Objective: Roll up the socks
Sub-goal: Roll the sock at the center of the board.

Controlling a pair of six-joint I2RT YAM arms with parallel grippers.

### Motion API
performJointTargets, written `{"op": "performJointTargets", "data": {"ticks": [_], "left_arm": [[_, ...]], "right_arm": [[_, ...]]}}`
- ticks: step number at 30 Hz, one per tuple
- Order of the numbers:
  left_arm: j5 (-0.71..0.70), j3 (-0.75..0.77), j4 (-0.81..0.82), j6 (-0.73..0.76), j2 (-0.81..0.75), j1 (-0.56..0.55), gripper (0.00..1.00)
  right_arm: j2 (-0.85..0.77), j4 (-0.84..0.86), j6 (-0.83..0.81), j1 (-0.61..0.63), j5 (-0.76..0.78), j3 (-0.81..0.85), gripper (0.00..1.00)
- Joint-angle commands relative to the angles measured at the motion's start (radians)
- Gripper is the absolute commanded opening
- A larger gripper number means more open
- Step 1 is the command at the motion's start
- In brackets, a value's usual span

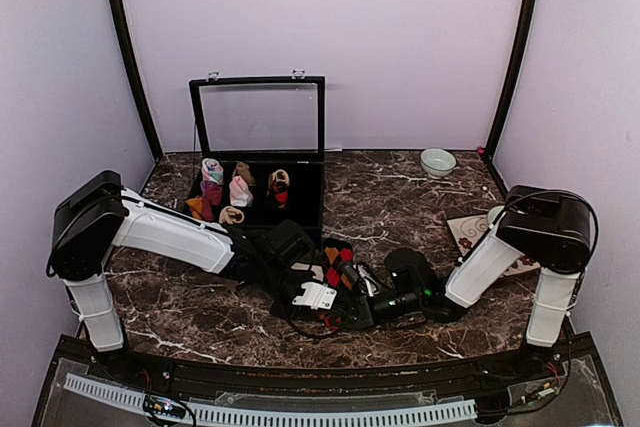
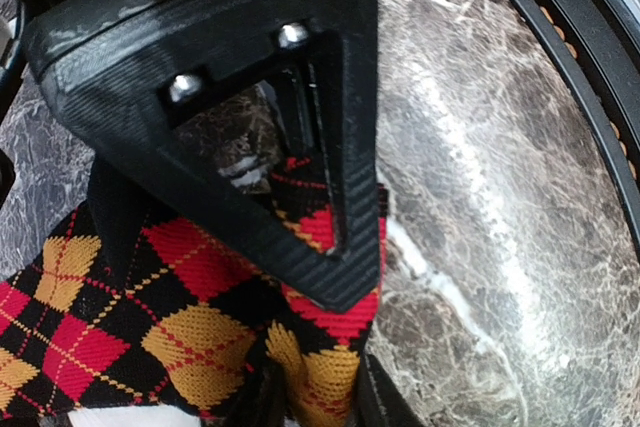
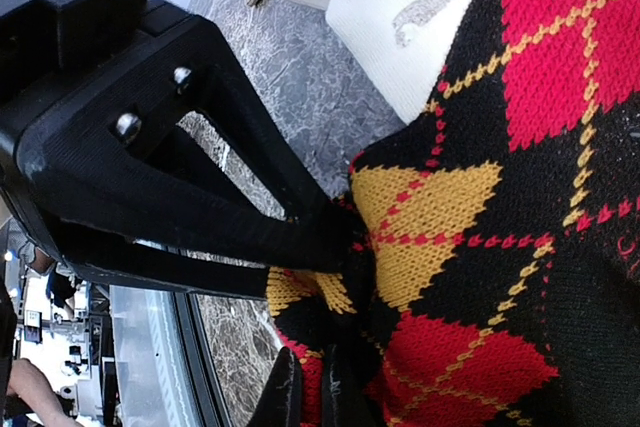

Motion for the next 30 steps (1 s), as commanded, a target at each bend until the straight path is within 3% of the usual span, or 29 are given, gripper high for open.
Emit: {"op": "performJointTargets", "data": {"ticks": [1, 3, 5, 8, 10, 18, 23, 30], "left_arm": [[0.019, 0.033, -0.012, 0.004, 0.025, -0.01, 0.18], [0.032, 0.042, -0.043, 0.007, 0.038, -0.01, 0.09], [0.03, 0.046, -0.058, -0.001, 0.053, -0.009, 0.06], [0.064, 0.062, -0.113, -0.019, 0.079, 0.002, 0.01], [0.092, 0.08, -0.153, -0.033, 0.091, 0.009, 0.0], [0.211, 0.137, -0.242, -0.112, 0.126, 0.076, 0.0], [0.229, 0.166, -0.306, -0.096, 0.154, 0.079, 0.0], [0.305, 0.269, -0.469, -0.074, 0.243, 0.084, 0.0]], "right_arm": [[0.062, -0.247, -0.003, 0.0, 0.013, -0.037, 0.0], [0.049, -0.257, -0.024, 0.0, 0.037, -0.043, 0.04], [0.026, -0.243, -0.037, -0.002, 0.08, -0.059, 0.12], [-0.015, -0.23, -0.058, -0.002, 0.099, -0.071, 0.35], [-0.044, -0.241, -0.08, -0.002, 0.11, -0.077, 0.42], [-0.227, -0.371, -0.158, -0.001, 0.219, -0.14, 0.42], [-0.427, -0.409, -0.184, 0.001, 0.324, -0.214, 0.41], [-0.702, -0.39, -0.339, 0.118, 0.487, -0.287, 0.34]]}}
